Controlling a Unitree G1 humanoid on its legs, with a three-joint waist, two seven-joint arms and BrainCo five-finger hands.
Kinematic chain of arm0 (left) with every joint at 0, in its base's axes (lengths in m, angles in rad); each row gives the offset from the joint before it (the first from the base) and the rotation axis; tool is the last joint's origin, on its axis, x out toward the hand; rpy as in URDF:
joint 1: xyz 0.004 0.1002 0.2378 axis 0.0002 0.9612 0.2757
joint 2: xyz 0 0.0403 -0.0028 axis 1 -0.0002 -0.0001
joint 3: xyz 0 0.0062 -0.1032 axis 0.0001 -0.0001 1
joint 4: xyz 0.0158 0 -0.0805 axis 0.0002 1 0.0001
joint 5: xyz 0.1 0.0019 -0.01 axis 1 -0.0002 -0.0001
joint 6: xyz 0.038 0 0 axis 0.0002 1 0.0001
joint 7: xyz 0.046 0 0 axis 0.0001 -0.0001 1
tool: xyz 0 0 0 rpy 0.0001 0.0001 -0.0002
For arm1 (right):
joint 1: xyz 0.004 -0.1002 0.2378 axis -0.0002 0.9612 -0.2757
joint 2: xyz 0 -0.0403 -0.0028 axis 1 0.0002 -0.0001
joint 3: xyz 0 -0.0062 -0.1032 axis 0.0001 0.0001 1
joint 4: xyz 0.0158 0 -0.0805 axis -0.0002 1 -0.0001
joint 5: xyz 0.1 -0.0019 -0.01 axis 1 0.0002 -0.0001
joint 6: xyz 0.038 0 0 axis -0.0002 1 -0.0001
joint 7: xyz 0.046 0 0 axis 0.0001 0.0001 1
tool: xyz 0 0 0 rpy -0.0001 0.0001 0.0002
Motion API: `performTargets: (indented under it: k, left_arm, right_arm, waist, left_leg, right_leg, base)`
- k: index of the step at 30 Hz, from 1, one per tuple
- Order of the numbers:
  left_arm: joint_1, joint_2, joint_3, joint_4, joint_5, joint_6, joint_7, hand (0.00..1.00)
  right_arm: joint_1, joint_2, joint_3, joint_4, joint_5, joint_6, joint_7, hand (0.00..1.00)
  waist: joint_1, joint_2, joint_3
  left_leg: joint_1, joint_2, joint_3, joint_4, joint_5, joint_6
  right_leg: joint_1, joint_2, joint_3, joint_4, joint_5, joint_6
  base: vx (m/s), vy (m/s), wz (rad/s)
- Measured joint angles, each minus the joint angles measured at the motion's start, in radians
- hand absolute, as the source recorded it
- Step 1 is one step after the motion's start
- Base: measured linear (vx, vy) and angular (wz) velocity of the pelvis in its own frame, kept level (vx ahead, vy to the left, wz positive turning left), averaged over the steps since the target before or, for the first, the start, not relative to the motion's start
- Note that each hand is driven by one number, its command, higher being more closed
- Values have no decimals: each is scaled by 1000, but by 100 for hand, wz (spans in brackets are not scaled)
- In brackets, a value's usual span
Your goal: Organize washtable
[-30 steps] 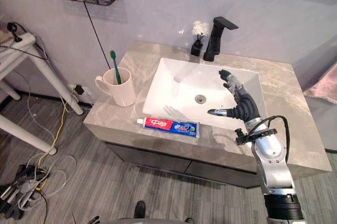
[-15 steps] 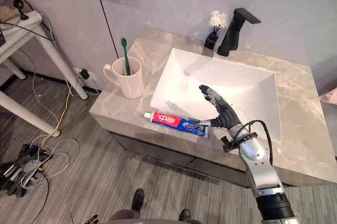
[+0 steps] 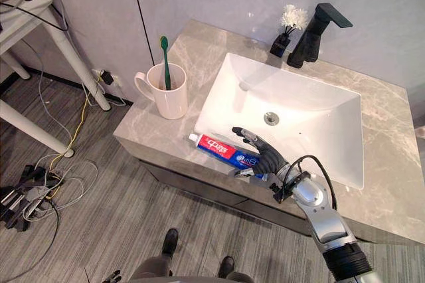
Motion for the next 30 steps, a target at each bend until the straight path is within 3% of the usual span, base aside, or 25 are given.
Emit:
performTargets:
  k: [4,5,14,30]
  left_arm:
    - [0,8,-22,-1,-20,0,0,0]
    - [0,8,-23,-1,-23,0,0,0]
    - [0,27,-43,-1,-29,2,0,0]
    - [4,31,-47,-41,-69,3,8,0]
  right_arm:
    - [-13,-26,3,3,-45,-3,-3,0]
    - [-16,-33,6,4,-51,-3,-2,100]
    - [-73,-93,0,25,-134,-5,-10,100]
    - [-98,-97,-8,39,-164,12,-11,100]
  waist:
    - [3,-5,11]
    - [2,-5,11]
    - [25,-41,36]
    - [49,-43,37]
  left_leg:
    - [-15,2,-1,0,0,-1]
    - [-16,2,0,0,0,-1]
    - [-21,2,-1,0,-2,-5]
    - [9,-1,2,6,1,-1]
  right_leg:
    - [-18,1,2,7,0,-1]
    - [-18,1,2,7,0,-1]
    - [-19,2,2,8,1,-1]
    - [6,-4,8,12,1,-1]
  base:
    - [-44,-5,1]
    - [-38,1,-2]
    - [0,1,3]
    - [2,2,1]
